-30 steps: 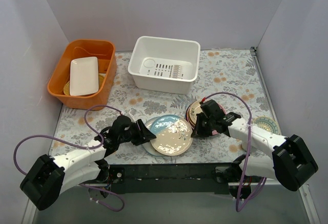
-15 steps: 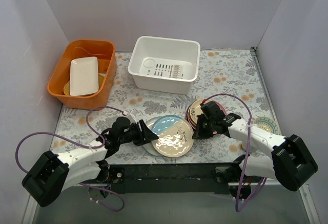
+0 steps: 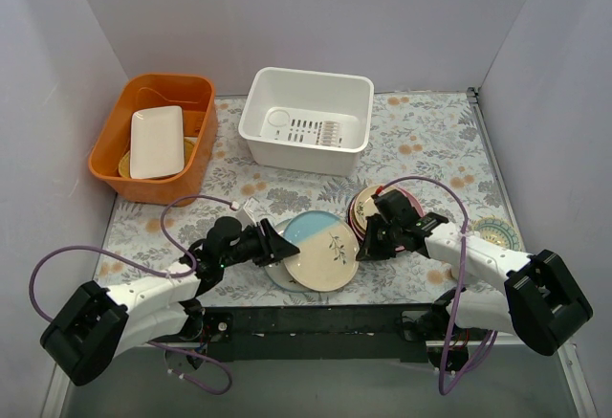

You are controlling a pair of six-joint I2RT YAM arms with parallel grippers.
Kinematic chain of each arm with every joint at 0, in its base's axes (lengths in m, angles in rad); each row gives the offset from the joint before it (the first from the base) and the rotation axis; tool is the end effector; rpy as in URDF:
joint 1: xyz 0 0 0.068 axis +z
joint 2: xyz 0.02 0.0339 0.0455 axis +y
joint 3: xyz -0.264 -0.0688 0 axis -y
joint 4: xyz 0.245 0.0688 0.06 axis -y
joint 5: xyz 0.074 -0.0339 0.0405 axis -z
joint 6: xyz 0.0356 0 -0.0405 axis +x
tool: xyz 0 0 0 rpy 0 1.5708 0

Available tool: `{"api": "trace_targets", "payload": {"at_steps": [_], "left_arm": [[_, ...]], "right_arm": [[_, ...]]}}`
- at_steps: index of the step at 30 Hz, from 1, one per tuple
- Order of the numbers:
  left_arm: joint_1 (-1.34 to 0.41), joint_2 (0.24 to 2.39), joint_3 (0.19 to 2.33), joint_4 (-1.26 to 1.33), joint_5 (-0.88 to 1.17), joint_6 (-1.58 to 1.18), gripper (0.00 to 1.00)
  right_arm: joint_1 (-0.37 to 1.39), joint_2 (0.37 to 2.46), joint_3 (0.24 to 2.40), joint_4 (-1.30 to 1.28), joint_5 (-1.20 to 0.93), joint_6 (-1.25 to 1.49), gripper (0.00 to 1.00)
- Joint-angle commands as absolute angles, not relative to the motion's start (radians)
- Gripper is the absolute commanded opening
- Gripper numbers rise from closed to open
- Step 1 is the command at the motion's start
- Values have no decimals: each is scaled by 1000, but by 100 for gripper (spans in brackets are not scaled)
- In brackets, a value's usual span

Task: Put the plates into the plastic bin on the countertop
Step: Pick up the plate at the center of the board.

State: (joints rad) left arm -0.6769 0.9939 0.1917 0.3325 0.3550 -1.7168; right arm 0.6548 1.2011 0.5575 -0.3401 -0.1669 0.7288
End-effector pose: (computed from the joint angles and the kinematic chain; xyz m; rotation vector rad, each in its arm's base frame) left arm 0.1366 -0.1257 0.1518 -1.0263 2.3596 -1.6292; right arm 0.1685 0.1369 0.1698 0.0318 2.7092 0.6968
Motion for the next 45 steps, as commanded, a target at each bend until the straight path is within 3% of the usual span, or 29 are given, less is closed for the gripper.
{"api": "trace_targets", "payload": {"at_steps": [1, 6, 10, 13, 14, 17, 20, 32, 45], "left_arm": [[-719, 1023, 255, 448, 422, -1717, 33], [-733, 1034, 278, 413, 403, -1706, 0], [-735, 1025, 291, 367, 387, -1692, 0], [-735, 1009, 293, 344, 373, -1690, 0], [-735, 1005, 293, 331, 365, -1690, 0], [-735, 986, 296, 308, 351, -1687, 0], [-735, 977, 299, 301, 348, -1687, 0], [-735, 897, 412, 160, 296, -1657, 0], [-733, 816, 544, 8, 262, -1600, 0]], "right_arm": [[672, 1189, 569, -190, -284, 742, 1], [672, 1183, 569, -196, -276, 741, 1], [672, 1174, 566, -192, -278, 735, 4], [672, 1164, 568, -181, -282, 726, 30], [672, 1160, 565, -179, -284, 724, 46], [672, 1140, 558, -179, -278, 721, 70], [672, 1117, 554, -184, -259, 722, 78], [672, 1075, 571, -224, -218, 715, 84], [672, 882, 591, -239, -127, 686, 92]]}}
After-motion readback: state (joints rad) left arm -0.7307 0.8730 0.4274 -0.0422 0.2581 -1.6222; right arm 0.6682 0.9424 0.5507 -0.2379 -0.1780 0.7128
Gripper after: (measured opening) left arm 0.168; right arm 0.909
